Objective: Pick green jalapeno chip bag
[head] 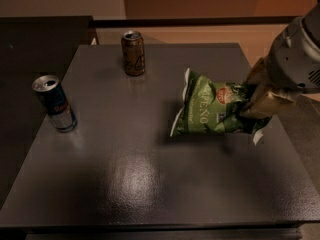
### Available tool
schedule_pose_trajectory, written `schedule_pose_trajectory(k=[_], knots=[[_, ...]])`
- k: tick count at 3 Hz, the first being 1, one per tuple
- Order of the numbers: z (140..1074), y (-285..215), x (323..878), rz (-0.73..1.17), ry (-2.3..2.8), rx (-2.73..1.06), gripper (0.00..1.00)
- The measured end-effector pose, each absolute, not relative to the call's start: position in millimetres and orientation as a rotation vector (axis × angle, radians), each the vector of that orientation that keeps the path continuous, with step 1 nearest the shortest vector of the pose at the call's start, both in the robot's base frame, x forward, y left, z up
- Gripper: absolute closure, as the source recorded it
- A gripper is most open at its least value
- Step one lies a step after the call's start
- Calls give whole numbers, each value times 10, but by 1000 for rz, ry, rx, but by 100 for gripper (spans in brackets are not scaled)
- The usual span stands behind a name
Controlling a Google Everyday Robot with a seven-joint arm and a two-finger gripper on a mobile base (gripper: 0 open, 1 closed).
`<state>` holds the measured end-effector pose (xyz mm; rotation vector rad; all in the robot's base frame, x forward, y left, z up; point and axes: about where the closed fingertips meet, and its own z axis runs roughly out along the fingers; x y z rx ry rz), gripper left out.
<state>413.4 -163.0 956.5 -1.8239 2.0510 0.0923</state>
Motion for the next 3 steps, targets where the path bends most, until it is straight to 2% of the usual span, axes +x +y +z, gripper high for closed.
schedule_pose_trajectory(k=[3], knots=[[9993, -1495, 4090, 46, 1952, -1857, 100]])
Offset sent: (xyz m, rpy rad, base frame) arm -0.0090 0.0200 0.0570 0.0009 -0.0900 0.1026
